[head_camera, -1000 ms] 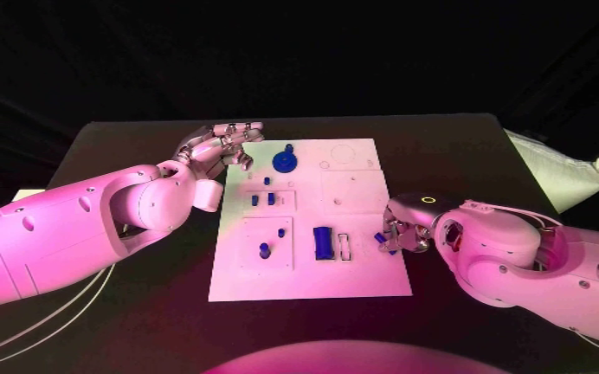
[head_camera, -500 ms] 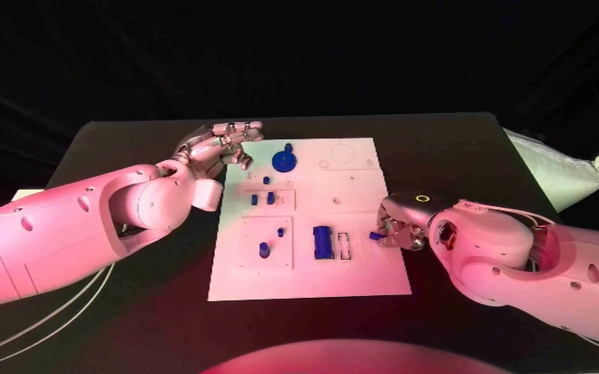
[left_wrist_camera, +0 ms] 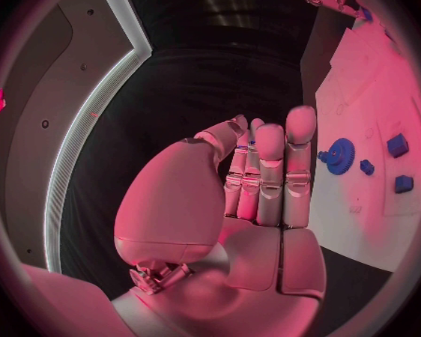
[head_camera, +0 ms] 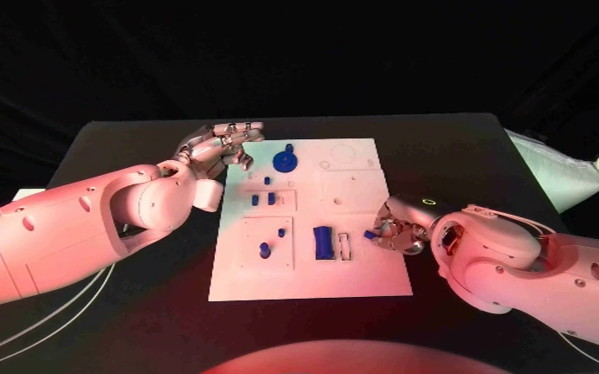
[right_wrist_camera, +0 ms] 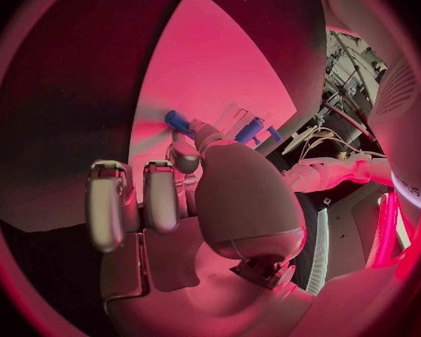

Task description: Assemble the parts on the task board

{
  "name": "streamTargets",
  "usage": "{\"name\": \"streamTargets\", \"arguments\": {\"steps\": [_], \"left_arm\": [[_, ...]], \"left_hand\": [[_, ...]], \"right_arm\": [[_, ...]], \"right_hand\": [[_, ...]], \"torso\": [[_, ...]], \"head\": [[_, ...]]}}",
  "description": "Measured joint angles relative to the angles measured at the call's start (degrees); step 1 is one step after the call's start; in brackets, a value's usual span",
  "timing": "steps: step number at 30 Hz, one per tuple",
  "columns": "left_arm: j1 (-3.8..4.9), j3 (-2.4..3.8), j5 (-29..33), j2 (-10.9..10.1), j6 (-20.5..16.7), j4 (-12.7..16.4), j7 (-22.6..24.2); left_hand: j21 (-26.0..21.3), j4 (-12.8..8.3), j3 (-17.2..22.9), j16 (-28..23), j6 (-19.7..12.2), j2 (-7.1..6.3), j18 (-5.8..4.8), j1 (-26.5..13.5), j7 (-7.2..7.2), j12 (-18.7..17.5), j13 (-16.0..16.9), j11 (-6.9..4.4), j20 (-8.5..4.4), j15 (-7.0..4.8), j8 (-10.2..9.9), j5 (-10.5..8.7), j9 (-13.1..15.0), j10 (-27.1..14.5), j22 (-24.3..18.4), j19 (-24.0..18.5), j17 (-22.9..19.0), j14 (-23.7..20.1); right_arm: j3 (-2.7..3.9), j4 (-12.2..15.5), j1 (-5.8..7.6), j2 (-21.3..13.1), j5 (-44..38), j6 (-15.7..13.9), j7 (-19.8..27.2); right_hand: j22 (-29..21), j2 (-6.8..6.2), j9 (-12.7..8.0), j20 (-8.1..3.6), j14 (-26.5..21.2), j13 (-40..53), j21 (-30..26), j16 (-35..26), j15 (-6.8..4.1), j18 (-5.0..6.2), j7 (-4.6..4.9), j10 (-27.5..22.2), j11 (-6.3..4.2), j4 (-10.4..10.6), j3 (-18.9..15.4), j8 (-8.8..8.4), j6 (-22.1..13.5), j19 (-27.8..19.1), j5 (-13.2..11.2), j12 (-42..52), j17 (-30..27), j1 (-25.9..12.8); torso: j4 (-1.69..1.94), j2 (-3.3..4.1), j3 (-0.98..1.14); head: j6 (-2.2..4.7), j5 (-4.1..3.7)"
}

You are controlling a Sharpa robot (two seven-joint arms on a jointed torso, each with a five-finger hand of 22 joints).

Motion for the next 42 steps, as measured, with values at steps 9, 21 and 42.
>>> {"name": "streamTargets", "arguments": {"steps": [9,21,42], "left_arm": [[0.00,0.00,-0.06,0.07,0.03,0.01,0.00],[-0.01,-0.01,-0.18,0.10,0.08,0.06,0.02],[-0.01,-0.01,-0.36,0.00,0.15,0.27,-0.02]], "left_hand": [[0.00,0.00,0.00,0.00,0.00,0.00,0.00,0.00,0.00,0.00,-0.01,0.00,0.00,0.00,0.00,0.00,0.00,0.00,0.00,0.00,0.01,0.00],[0.00,0.00,0.00,0.00,0.00,0.00,0.00,0.00,0.00,0.00,-0.01,0.00,0.00,0.00,0.00,0.21,0.00,0.00,0.00,0.00,-0.11,0.00],[-0.25,0.00,0.00,0.00,0.00,0.00,0.00,0.00,0.00,0.00,0.03,0.00,0.00,-0.20,0.00,0.21,0.00,0.00,-0.09,0.00,-0.18,-0.22]], "right_arm": [[0.07,0.91,0.55,-0.12,14.82,-5.28,0.09],[0.07,0.83,0.64,1.97,24.77,-7.59,0.53],[0.09,-0.70,0.68,4.61,25.71,-6.82,0.03]], "right_hand": [[0.05,-2.96,0.10,0.00,0.00,0.30,0.00,0.00,0.00,0.00,-0.09,0.39,0.00,1.27,3.62,0.00,0.56,0.00,5.43,0.00,0.14,-4.00],[0.04,-3.69,1.64,0.00,-0.01,0.73,0.00,0.00,0.01,-0.01,-0.10,0.56,0.17,1.26,3.76,-0.10,0.58,0.00,7.47,0.29,0.26,-5.55],[0.03,-3.56,2.10,-0.21,-0.01,1.48,0.25,0.00,0.02,-0.01,-0.22,1.16,-0.03,2.62,2.39,0.37,1.26,0.21,8.17,1.23,0.50,-8.37]], "torso": [[-0.01,0.01,0.02],[-0.09,0.03,0.02],[-0.06,-0.01,-0.02]], "head": [[-0.19,0.19],[-0.40,0.35],[-0.59,0.60]]}}
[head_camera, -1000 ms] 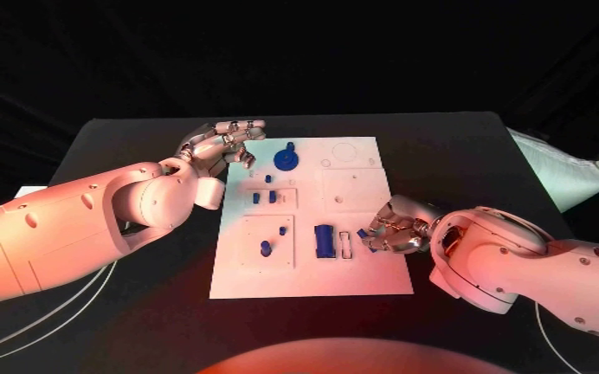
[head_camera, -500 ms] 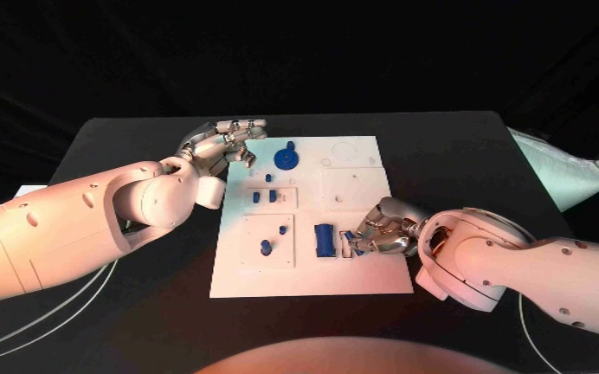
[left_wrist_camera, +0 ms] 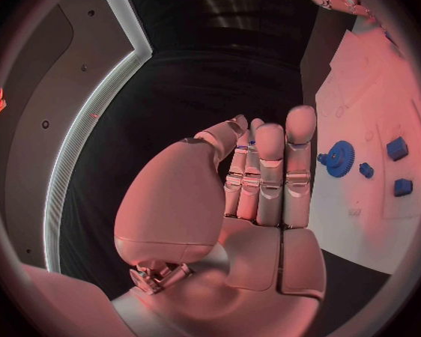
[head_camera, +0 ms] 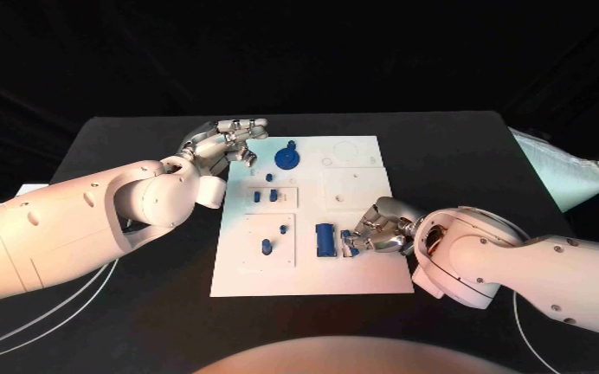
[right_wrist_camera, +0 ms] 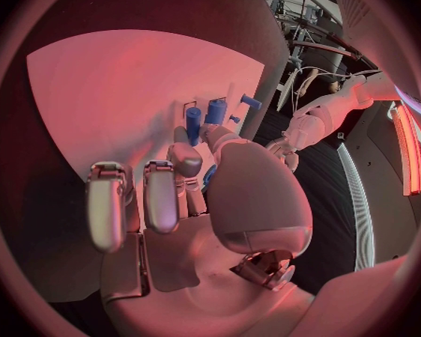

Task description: Assemble the parts on the task board

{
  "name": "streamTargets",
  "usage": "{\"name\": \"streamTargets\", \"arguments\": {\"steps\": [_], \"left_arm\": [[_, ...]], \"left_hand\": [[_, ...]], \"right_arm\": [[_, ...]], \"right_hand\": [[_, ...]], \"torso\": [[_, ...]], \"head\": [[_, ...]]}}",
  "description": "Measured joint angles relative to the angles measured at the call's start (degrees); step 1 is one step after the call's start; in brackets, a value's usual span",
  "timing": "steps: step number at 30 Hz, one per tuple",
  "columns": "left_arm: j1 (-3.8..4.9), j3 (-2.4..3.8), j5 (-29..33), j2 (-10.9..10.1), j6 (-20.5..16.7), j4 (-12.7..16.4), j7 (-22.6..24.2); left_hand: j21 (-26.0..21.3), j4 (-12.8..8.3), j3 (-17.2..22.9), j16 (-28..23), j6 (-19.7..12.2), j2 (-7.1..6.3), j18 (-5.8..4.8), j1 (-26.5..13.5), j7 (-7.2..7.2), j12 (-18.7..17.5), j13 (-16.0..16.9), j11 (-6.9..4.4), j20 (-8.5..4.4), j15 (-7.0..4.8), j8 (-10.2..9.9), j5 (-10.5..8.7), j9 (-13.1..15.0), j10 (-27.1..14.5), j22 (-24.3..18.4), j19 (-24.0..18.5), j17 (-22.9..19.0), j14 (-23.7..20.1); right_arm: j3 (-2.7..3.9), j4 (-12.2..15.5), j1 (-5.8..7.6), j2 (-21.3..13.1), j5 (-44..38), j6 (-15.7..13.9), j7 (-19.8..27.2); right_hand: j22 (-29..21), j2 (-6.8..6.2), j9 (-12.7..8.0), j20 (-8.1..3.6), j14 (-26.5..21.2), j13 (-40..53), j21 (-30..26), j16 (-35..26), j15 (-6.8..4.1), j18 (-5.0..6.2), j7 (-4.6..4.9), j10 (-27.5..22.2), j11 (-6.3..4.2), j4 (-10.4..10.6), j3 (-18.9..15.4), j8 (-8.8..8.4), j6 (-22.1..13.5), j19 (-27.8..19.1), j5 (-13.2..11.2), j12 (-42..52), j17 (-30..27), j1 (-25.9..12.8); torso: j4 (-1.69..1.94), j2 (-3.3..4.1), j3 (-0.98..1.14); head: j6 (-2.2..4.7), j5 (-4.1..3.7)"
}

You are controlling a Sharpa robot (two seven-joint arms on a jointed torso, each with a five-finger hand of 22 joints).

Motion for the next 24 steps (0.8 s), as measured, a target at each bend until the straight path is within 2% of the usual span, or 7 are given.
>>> {"name": "streamTargets", "arguments": {"steps": [15,24], "left_arm": [[0.00,0.00,-0.15,-0.05,0.19,0.08,-0.13],[0.00,0.00,-0.19,-0.05,0.31,0.11,-0.25]], "left_hand": [[0.01,0.00,0.00,0.00,0.00,0.00,0.00,0.00,0.00,0.00,-0.01,0.00,0.00,0.00,0.00,0.00,0.00,0.00,0.00,0.00,0.01,0.00],[0.01,-0.16,-0.16,0.00,0.00,0.23,0.00,0.23,0.00,0.00,-0.01,0.00,0.00,0.01,0.00,0.00,0.00,0.00,-0.06,0.00,-0.13,0.00]], "right_arm": [[0.01,-0.69,0.03,0.79,-2.80,2.88,-0.98],[0.02,-0.85,0.04,1.10,-3.79,3.68,-1.26]], "right_hand": [[-0.01,0.61,0.15,0.00,0.00,0.44,0.00,0.00,0.00,0.00,-0.12,0.21,0.20,0.57,-1.25,0.46,0.13,0.00,-0.30,0.32,-0.01,-1.20],[-0.02,0.38,0.16,0.00,0.00,0.74,0.00,0.00,0.01,0.00,-0.13,0.46,0.05,1.18,-2.64,0.46,0.14,0.00,-1.41,0.61,-0.01,-2.17]], "torso": [[-0.04,-0.01,0.03],[-0.04,-0.01,0.03]], "head": [[-0.14,0.05],[-0.16,0.02]]}}
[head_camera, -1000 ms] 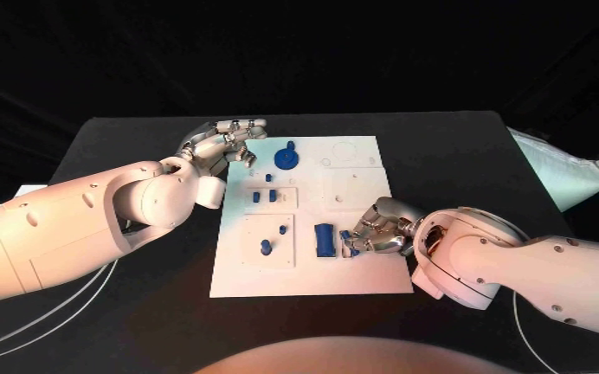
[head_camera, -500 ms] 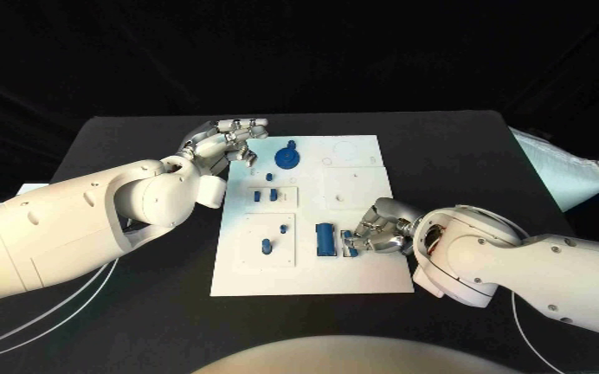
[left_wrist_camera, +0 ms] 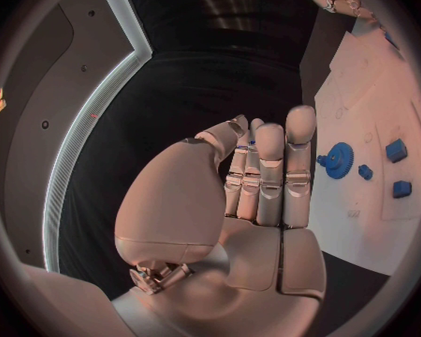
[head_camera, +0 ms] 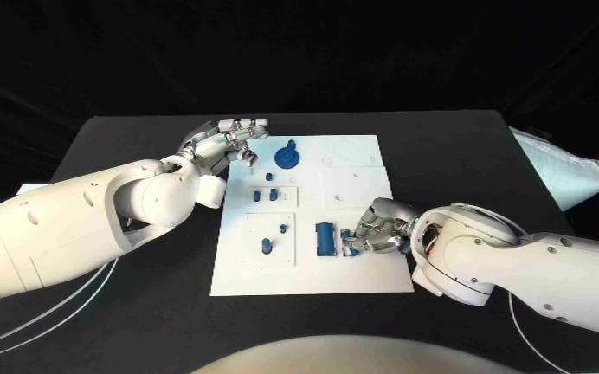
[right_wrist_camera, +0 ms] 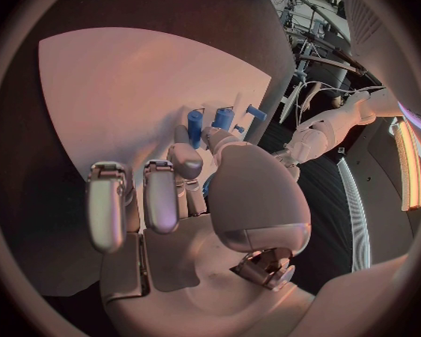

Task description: Assemble the parts on the task board

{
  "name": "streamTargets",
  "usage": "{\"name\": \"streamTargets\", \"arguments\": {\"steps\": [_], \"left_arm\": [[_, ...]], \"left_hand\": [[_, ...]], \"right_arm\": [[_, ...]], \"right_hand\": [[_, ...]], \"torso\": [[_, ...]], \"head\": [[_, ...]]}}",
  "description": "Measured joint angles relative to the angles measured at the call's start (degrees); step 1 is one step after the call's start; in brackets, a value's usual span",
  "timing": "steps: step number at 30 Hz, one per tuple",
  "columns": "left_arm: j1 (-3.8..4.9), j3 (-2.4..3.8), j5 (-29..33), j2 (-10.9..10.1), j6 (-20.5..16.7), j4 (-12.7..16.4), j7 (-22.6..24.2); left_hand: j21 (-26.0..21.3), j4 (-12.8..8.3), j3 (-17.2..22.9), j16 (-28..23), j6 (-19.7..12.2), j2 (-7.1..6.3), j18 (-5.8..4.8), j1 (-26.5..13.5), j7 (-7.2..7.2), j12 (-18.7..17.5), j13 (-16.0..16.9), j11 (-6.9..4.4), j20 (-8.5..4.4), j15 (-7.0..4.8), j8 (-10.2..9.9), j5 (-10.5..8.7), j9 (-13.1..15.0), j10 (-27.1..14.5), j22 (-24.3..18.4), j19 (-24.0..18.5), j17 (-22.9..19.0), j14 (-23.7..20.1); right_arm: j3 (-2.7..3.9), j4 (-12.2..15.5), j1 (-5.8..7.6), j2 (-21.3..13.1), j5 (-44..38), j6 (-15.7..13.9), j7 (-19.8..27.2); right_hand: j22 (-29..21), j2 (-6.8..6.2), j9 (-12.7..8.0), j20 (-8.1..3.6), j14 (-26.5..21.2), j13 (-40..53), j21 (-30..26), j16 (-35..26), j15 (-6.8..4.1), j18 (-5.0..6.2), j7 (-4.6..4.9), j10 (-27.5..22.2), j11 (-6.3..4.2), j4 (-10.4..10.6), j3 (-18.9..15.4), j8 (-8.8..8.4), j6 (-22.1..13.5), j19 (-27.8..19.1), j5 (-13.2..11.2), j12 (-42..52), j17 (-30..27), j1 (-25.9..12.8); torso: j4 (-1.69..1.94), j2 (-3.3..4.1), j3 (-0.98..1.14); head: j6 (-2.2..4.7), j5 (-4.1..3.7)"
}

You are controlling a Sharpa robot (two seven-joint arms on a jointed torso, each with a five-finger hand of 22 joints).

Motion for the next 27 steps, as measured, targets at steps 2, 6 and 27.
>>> {"name": "streamTargets", "arguments": {"steps": [2,6,27], "left_arm": [[0.00,0.00,-0.01,0.00,0.03,0.00,-0.03],[0.00,0.00,-0.02,0.00,0.09,0.00,-0.08],[0.00,-0.04,-0.06,0.24,0.38,-0.39,-0.26]], "left_hand": [[0.00,0.00,0.00,0.00,0.00,0.00,0.00,0.00,0.00,0.00,0.00,0.00,0.00,0.00,0.00,0.00,0.00,0.00,0.00,0.00,0.00,0.00],[0.00,0.00,0.00,0.00,0.00,0.00,0.00,0.00,0.00,0.00,0.00,0.00,0.00,0.00,0.00,0.00,0.00,0.00,0.00,0.00,0.00,0.00],[-0.22,0.00,0.00,0.00,0.00,0.00,0.01,0.00,0.00,0.00,-0.01,0.19,0.20,0.01,0.00,0.00,0.00,-0.19,-0.07,-0.20,-0.04,-0.01]], "right_arm": [[-0.01,0.00,-0.01,0.06,-0.18,0.05,-0.03],[-0.03,0.07,-0.03,0.19,-0.46,0.11,-0.05],[-0.02,1.28,-0.04,-2.24,-2.28,0.67,0.90]], "right_hand": [[0.00,0.03,0.05,0.00,0.00,0.20,0.00,0.00,0.00,0.00,0.00,0.01,0.01,0.16,-0.63,0.00,0.00,0.00,0.00,0.17,0.04,-0.13],[0.00,-0.24,0.16,0.00,0.00,0.57,0.00,0.00,0.00,0.00,0.20,0.17,0.17,1.31,-2.41,0.00,0.21,0.00,0.00,0.54,0.19,-1.96],[-0.01,0.58,0.65,-0.21,0.00,1.39,0.22,0.23,0.00,0.00,-0.17,0.48,0.06,1.13,-13.83,-0.47,0.57,0.21,-14.49,0.70,0.28,-2.92]], "torso": [[0.00,0.00,0.00],[0.00,0.00,0.01],[-0.03,0.00,0.05]], "head": [[0.03,0.01],[0.05,0.03],[-0.02,-0.13]]}}
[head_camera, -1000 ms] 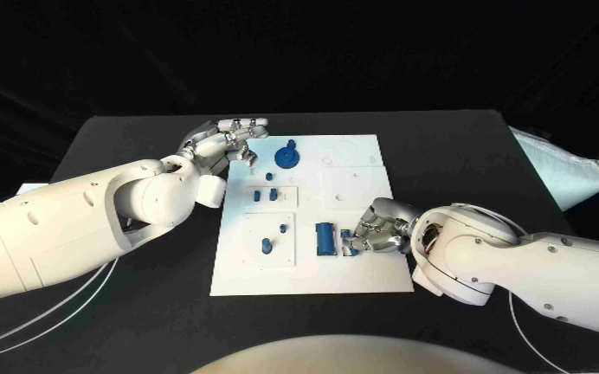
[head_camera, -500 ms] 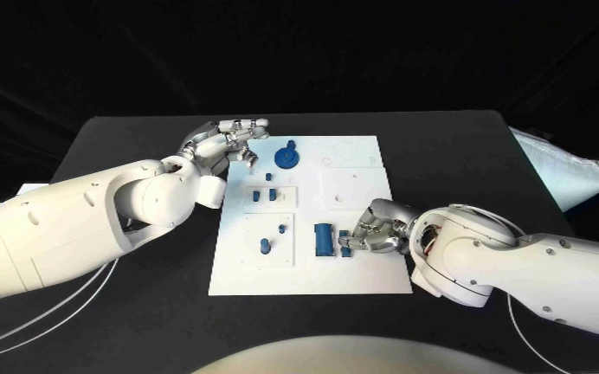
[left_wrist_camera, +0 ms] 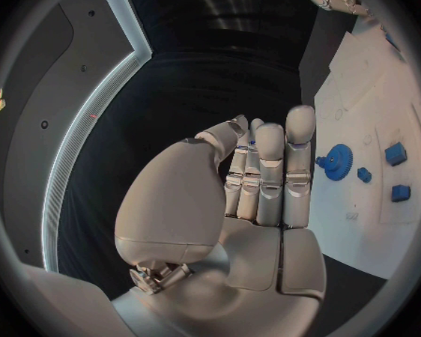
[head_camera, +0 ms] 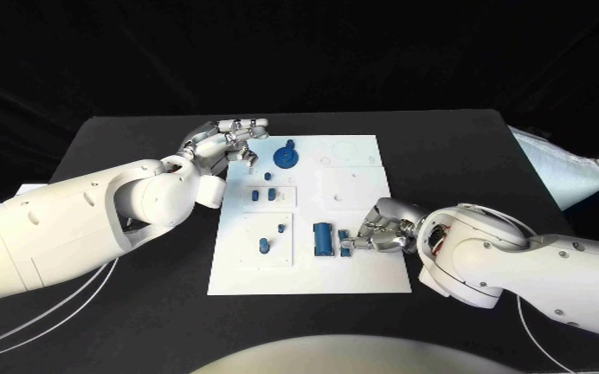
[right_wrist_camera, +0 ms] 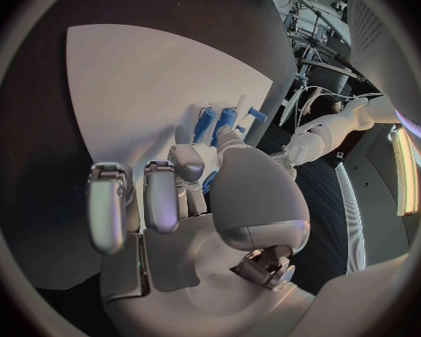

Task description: Assemble the parts on the task board

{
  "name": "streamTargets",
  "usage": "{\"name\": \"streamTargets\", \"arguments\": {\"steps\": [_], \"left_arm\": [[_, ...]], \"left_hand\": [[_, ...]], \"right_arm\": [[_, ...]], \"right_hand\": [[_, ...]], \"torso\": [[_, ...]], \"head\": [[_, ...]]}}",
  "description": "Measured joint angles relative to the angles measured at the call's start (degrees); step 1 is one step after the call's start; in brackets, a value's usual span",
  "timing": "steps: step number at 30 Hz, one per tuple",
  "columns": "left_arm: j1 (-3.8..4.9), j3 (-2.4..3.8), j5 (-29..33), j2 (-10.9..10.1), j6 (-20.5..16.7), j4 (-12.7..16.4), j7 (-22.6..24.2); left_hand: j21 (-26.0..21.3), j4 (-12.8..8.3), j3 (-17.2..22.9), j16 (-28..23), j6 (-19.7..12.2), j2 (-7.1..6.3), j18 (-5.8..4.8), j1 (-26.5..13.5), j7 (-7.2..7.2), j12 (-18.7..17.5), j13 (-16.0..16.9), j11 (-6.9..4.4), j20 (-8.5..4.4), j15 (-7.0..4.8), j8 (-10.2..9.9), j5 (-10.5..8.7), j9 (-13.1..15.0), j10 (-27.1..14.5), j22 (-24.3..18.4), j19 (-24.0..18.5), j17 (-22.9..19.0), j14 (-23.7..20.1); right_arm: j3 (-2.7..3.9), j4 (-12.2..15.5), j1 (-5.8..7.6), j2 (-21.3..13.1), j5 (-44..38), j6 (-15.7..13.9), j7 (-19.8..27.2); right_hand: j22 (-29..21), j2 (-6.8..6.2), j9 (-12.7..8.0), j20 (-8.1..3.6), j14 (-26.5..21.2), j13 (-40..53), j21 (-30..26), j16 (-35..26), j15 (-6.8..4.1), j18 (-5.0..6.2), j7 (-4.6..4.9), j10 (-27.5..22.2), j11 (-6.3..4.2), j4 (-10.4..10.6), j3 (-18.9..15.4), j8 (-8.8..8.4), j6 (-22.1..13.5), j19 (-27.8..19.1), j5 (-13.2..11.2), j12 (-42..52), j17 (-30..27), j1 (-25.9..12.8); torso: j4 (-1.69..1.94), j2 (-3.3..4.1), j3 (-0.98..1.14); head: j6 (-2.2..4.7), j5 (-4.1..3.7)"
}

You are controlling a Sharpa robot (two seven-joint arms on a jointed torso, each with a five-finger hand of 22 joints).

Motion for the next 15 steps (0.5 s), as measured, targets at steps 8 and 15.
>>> {"name": "streamTargets", "arguments": {"steps": [8,15], "left_arm": [[-0.04,-0.03,-0.01,0.12,0.09,-0.15,-0.03],[-0.10,-0.05,-0.06,0.22,0.14,-0.19,-0.06]], "left_hand": [[0.00,0.00,0.00,0.00,0.00,0.00,0.00,0.00,0.00,0.00,0.00,0.00,0.00,0.00,0.00,0.00,0.00,0.00,0.00,0.00,0.00,0.00],[0.00,0.00,0.00,0.00,0.00,0.00,0.00,0.00,0.00,0.00,0.00,0.00,0.00,0.00,0.00,0.00,0.00,0.00,0.01,0.00,0.01,0.00]], "right_arm": [[0.00,-0.06,0.00,-0.33,-0.49,2.23,1.91],[0.00,-0.70,0.00,0.44,-1.07,3.32,2.41]], "right_hand": [[0.03,1.06,0.11,0.00,0.00,0.00,0.00,0.00,0.00,0.00,0.00,0.00,0.00,-2.79,-0.89,0.00,0.00,0.00,-2.94,-0.11,0.00,5.82],[0.04,2.03,0.17,0.00,0.00,0.20,0.00,0.00,0.00,0.00,0.00,0.00,0.00,-3.26,-1.05,0.00,0.00,0.00,-3.27,-0.11,0.09,6.79]], "torso": [[-0.03,-0.04,0.02],[0.04,-0.03,-0.02]], "head": [[0.09,-0.09],[0.18,-0.19]]}}
